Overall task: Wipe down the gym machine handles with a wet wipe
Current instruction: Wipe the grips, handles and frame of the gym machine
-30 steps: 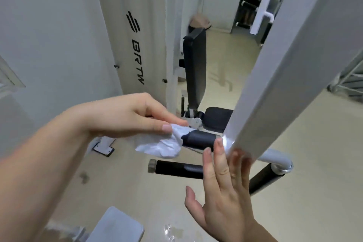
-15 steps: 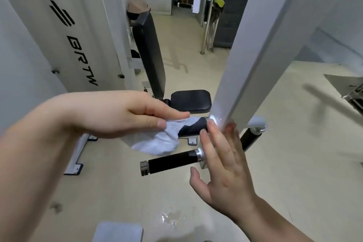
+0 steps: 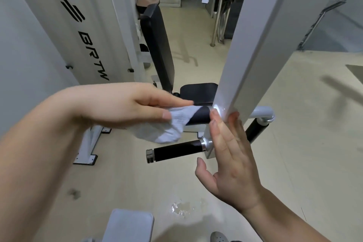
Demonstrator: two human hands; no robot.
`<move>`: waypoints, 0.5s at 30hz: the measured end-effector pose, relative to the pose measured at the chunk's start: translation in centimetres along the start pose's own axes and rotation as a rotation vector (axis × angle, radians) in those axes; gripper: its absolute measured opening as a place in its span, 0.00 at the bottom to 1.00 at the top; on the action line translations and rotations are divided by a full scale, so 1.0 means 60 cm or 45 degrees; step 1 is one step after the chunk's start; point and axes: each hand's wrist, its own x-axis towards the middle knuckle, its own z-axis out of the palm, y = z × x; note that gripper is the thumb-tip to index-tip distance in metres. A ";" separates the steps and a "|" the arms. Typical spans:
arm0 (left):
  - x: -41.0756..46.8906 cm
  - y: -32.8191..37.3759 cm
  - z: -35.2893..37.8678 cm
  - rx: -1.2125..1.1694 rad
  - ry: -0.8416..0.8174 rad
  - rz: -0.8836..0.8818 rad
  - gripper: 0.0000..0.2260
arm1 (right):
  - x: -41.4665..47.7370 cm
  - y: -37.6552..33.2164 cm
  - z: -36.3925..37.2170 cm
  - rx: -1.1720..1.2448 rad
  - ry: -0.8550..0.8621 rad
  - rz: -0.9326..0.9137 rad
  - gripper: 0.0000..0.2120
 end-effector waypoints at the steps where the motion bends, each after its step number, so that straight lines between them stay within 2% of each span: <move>1: -0.016 -0.007 0.000 -0.094 0.010 0.007 0.20 | 0.000 0.000 -0.001 0.013 -0.009 0.007 0.42; 3: -0.033 -0.010 0.000 -0.222 0.018 -0.002 0.20 | -0.001 -0.001 -0.005 0.024 -0.024 0.023 0.41; 4: -0.031 -0.007 -0.001 -0.167 0.019 -0.025 0.21 | -0.001 -0.001 -0.008 0.019 -0.034 0.031 0.40; 7: 0.010 0.033 0.007 0.381 0.054 -0.109 0.21 | -0.002 -0.002 -0.017 -0.010 -0.068 0.047 0.42; 13: 0.083 0.070 0.087 1.206 0.448 -0.087 0.20 | 0.007 0.005 -0.034 0.068 -0.184 0.016 0.45; 15: 0.077 0.060 0.109 1.367 0.638 -0.048 0.20 | 0.008 0.010 -0.042 0.104 -0.223 -0.023 0.44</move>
